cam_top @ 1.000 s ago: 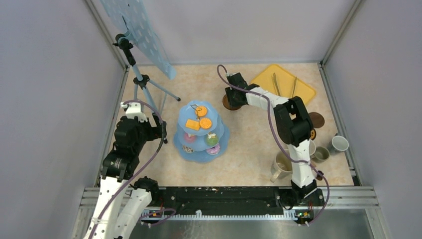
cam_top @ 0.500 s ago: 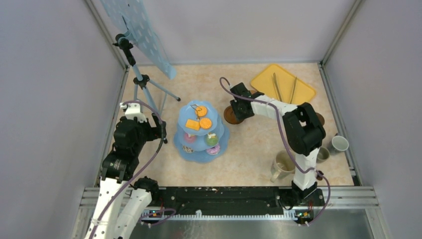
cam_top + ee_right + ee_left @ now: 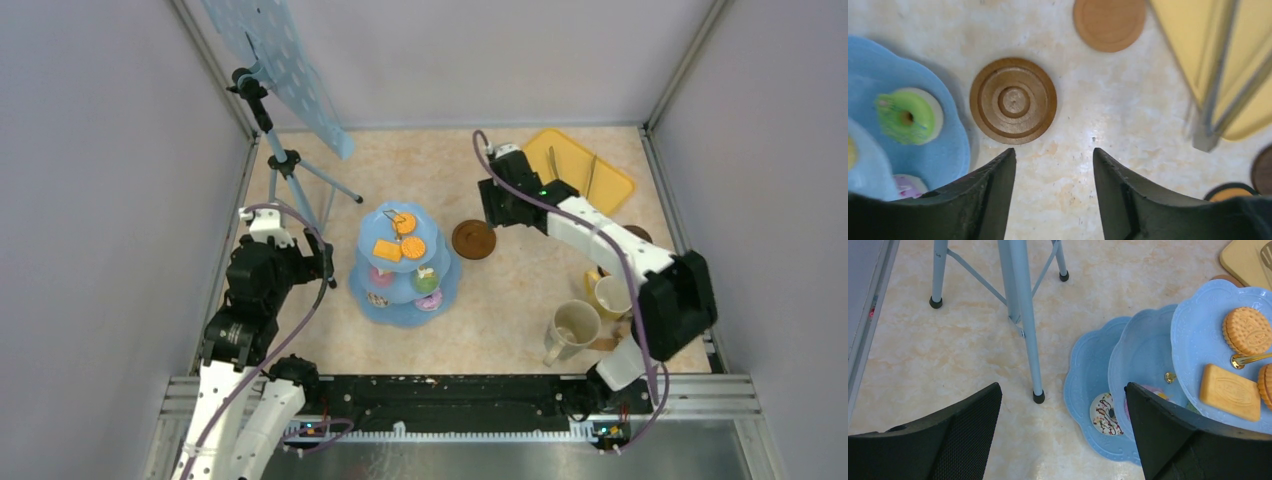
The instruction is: Serve the afternoon tea
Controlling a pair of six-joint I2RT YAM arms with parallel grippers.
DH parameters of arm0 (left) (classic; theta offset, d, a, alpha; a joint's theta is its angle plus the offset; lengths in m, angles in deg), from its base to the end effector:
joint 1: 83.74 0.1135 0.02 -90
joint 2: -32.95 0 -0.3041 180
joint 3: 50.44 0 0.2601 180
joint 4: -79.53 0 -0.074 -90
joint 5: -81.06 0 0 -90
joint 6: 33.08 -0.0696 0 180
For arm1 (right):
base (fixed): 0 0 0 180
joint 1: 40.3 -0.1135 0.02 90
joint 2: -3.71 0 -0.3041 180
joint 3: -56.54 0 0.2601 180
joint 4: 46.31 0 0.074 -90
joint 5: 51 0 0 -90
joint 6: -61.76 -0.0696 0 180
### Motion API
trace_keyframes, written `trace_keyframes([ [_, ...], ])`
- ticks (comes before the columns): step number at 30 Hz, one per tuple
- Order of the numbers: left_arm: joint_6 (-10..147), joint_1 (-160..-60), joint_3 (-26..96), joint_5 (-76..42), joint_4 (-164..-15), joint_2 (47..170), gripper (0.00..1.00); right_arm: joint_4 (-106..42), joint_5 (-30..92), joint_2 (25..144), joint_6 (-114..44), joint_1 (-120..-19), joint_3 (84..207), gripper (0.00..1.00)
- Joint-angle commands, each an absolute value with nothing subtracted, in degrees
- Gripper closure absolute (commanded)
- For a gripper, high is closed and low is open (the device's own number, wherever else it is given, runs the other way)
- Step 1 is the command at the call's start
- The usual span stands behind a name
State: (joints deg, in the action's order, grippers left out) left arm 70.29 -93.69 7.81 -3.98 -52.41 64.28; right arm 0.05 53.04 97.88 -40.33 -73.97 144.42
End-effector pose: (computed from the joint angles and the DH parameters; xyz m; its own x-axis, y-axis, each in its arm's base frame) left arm 0.1250 -0.0158 0.3377 -0.3670 -0.1695 -0.9146 0.0081 0.9826 -0.1853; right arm 0.3310 0.2002 0.2758 -0.7339 -0.2448 -0.6336 -0.2676 0.9616 -0.0615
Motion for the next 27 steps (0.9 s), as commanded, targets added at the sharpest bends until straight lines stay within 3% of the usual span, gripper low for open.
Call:
trace_keyframes([
  [1, 70.3, -93.5, 8.6, -4.1, -54.4, 63.1, 0.01, 5.7, 60.1, 85.9, -44.0, -74.8, 145.2, 0.40],
  [8, 70.2, -93.6, 8.4, -4.3, -54.7, 62.4, 0.01, 16.4, 70.9, 67.5, -62.3, -74.7, 136.2, 0.20],
  [12, 70.2, -94.2, 8.4, -4.2, -54.7, 61.9, 0.01, 31.5, 74.6, 59.4, -73.3, -74.6, 137.0, 0.20],
  [17, 70.2, -94.3, 8.3, -4.0, -54.7, 60.6, 0.01, 42.5, 66.4, 49.1, -81.6, -74.6, 134.1, 0.29],
  [21, 70.3, -94.3, 8.3, -3.7, -54.6, 60.0, 0.01, 51.3, 62.6, 42.9, -87.9, -74.6, 132.5, 0.30],
  [27, 70.3, -94.3, 8.4, -3.7, -54.5, 59.5, 0.01, 52.6, 58.9, 37.3, -89.7, -74.6, 125.2, 0.32],
])
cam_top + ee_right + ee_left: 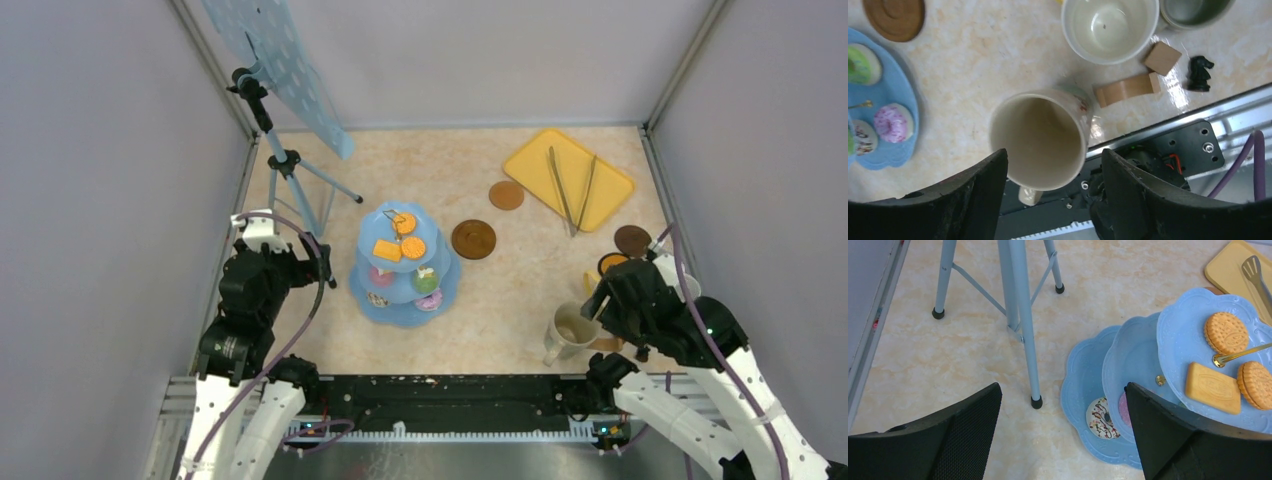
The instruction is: Serve the afternoon tea
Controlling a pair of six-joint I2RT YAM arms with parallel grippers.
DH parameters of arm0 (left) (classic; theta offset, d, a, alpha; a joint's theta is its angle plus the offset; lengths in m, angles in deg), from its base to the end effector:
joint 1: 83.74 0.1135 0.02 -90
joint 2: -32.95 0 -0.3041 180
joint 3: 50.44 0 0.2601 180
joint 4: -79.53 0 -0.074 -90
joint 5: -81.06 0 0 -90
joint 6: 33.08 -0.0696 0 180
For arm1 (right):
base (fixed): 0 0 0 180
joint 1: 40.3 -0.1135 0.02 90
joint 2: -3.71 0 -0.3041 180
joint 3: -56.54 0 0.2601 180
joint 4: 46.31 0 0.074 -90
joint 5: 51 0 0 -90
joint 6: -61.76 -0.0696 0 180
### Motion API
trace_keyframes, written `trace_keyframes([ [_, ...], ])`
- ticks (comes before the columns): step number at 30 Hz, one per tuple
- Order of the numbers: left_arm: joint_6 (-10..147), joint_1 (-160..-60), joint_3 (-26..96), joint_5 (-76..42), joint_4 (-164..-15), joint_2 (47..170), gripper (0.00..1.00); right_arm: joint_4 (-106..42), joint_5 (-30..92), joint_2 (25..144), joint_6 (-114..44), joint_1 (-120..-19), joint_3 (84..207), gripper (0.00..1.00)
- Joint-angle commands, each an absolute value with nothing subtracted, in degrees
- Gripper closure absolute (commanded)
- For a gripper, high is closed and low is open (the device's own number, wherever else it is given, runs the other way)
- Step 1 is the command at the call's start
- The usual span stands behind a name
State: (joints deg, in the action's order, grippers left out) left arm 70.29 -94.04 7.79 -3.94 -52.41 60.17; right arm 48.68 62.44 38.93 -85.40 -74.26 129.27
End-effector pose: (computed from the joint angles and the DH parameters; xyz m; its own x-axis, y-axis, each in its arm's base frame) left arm 0.1089 -0.0136 0.3446 -0.3029 -0.1791 -0.9360 0.0268 0.9802 -0.1962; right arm 0.0586 0.0061 0.3310 -0.6609 0.4843 -0.5733 0.4059 0.8732 0.2698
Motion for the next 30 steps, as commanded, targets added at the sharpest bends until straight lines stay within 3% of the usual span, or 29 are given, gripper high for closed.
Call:
trace_keyframes([
  [1, 70.4, -94.3, 8.4, -3.7, -54.5, 59.4, 0.01, 52.3, 60.3, 37.3, -89.8, -74.6, 124.1, 0.33],
  [2, 70.4, -94.3, 8.4, -3.7, -54.4, 59.4, 0.01, 51.5, 61.5, 37.2, -90.2, -74.6, 122.7, 0.42],
  [3, 70.5, -94.3, 8.5, -3.5, -54.4, 59.2, 0.01, 50.6, 62.4, 37.2, -90.1, -74.6, 121.9, 0.44],
  [14, 70.6, -94.3, 8.7, -3.3, -54.1, 59.2, 0.01, 40.6, 59.0, 40.9, -90.4, -74.6, 113.5, 0.51],
  [19, 70.7, -94.3, 8.7, -3.1, -54.1, 59.4, 0.01, 38.3, 57.1, 42.6, -91.7, -74.6, 111.2, 0.77],
  [24, 70.5, -94.3, 8.5, -3.4, -54.3, 60.1, 0.01, 41.1, 59.5, 43.4, -90.3, -74.6, 116.9, 1.00],
  [30, 70.4, -94.2, 8.4, -3.3, -54.4, 60.7, 0.01, 29.8, 60.8, 53.6, -76.6, -74.6, 129.7, 1.00],
])
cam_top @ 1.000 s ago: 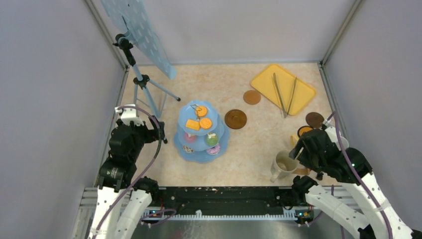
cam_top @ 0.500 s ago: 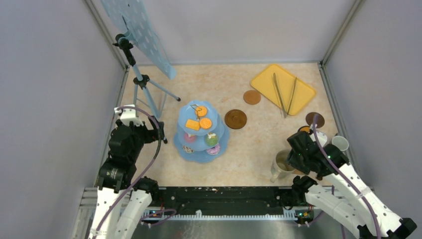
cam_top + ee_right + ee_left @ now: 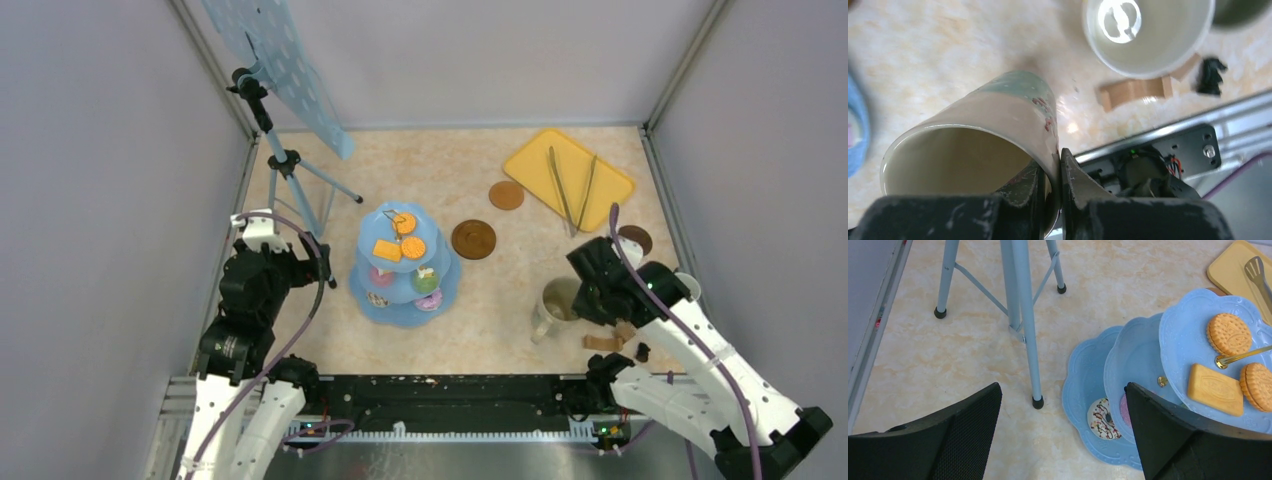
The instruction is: Serve the afternoon tea
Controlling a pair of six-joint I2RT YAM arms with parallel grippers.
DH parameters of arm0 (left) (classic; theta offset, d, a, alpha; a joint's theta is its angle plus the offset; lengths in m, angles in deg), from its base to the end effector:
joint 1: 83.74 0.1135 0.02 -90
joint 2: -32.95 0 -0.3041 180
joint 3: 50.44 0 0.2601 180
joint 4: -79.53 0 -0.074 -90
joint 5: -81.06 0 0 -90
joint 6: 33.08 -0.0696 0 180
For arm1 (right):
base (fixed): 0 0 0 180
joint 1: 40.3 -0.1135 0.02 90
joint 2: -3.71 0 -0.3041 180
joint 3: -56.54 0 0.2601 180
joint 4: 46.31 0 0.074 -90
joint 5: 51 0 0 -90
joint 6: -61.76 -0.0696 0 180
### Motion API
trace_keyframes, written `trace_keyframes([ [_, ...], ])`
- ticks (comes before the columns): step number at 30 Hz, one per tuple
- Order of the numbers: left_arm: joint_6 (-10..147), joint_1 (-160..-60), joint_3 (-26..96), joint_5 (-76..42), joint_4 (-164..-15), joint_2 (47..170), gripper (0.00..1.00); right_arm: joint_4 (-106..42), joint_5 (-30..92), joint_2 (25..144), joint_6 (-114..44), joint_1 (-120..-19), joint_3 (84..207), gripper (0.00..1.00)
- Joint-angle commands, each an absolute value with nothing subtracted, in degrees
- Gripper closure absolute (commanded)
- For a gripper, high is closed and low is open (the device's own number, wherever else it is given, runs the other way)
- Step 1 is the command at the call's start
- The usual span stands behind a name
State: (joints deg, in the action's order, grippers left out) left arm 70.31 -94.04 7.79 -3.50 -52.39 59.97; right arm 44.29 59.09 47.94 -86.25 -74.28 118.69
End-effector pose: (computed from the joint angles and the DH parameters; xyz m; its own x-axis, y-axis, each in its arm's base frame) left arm 0.1081 -0.0129 0.3448 -0.2983 -0.1801 -0.9373 0.0202 0.9806 -0.1948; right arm 0.0889 0.0311 0.2726 -0.7926 0.4263 -0.4358 0.4383 0.8954 0.0788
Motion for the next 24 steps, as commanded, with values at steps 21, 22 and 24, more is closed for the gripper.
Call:
trace_keyframes([
  [21, 70.6, -93.6, 8.8, -2.8, -54.0, 63.4, 0.01, 10.6, 34.6, 101.9, -29.0, -65.3, 165.9, 1.00],
  [22, 70.6, -93.5, 8.8, -2.8, -54.0, 63.4, 0.01, 10.5, 33.7, 102.6, -28.6, -65.3, 166.5, 1.00],
  [24, 70.6, -93.6, 8.8, -2.8, -54.0, 63.5, 0.01, 11.2, 31.6, 104.2, -27.0, -65.3, 168.0, 1.00],
])
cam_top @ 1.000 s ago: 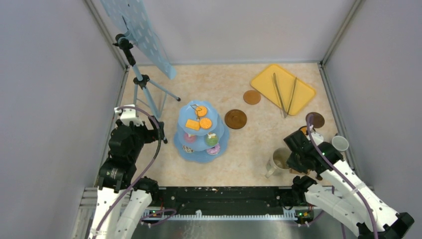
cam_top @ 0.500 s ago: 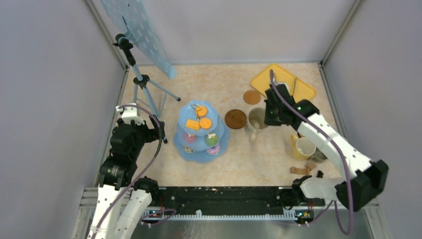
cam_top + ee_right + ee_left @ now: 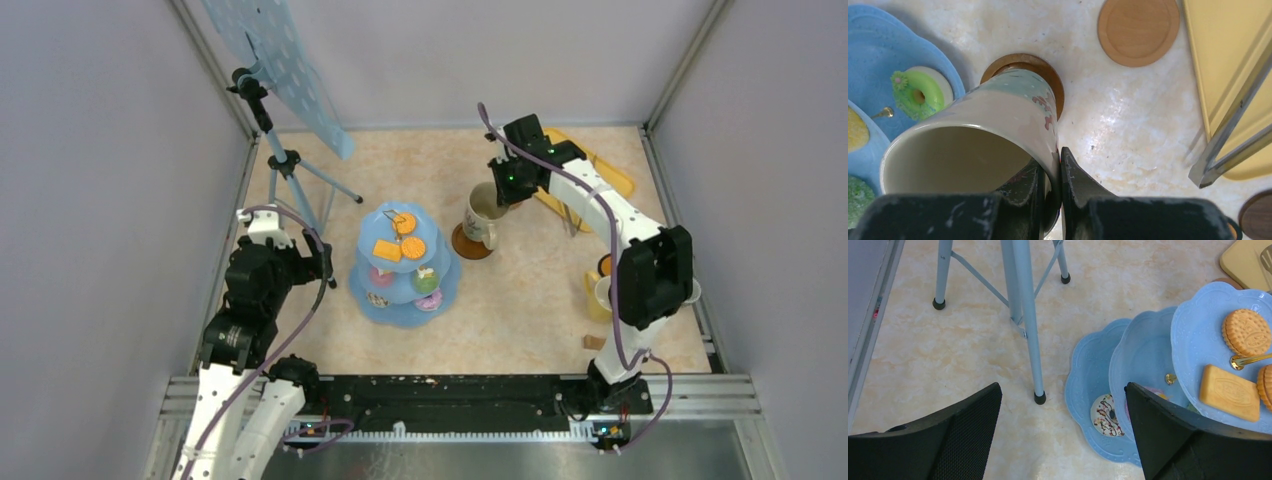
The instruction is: Serve the afternoon tea
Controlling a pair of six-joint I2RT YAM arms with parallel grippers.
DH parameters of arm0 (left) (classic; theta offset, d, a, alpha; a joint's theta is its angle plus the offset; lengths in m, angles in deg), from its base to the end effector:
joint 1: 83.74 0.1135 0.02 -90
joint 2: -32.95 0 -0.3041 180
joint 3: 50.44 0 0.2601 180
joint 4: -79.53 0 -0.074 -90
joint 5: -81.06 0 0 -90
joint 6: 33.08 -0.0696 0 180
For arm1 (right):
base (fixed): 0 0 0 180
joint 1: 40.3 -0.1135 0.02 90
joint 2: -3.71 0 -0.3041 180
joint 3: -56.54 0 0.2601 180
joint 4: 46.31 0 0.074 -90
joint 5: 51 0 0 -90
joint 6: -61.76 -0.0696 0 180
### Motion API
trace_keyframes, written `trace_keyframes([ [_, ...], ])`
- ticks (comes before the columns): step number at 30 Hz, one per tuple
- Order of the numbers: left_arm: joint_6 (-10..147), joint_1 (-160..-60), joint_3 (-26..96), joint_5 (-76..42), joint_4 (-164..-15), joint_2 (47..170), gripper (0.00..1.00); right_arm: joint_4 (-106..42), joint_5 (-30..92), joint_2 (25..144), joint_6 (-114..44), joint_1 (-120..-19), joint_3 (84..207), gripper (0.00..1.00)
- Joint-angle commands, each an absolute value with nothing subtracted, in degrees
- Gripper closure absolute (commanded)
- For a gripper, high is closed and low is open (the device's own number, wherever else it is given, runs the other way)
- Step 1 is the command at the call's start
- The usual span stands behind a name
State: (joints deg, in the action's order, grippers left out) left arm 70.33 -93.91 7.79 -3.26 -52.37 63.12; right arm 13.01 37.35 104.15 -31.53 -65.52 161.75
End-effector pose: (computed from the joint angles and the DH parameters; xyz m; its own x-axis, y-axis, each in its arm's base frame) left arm 0.1205 -0.0146 0.3396 -0.3476 -0.1721 -0.9217 0.0037 0.9828 -0.1849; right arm 0.3769 0.1797 0.3172 -0.7611 -0.2950 -0.5777 -0.3980 0.9156 0.0567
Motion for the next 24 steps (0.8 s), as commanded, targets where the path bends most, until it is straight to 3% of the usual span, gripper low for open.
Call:
trace_keyframes([
  [1, 70.6, -93.5, 8.7, -2.8, -54.0, 63.5, 0.01, 11.4, 31.4, 105.0, -26.8, -65.3, 168.5, 1.00],
  [24, 70.5, -93.6, 8.8, -2.7, -54.1, 63.3, 0.01, 14.6, 34.8, 112.5, -25.3, -66.9, 172.6, 1.00],
])
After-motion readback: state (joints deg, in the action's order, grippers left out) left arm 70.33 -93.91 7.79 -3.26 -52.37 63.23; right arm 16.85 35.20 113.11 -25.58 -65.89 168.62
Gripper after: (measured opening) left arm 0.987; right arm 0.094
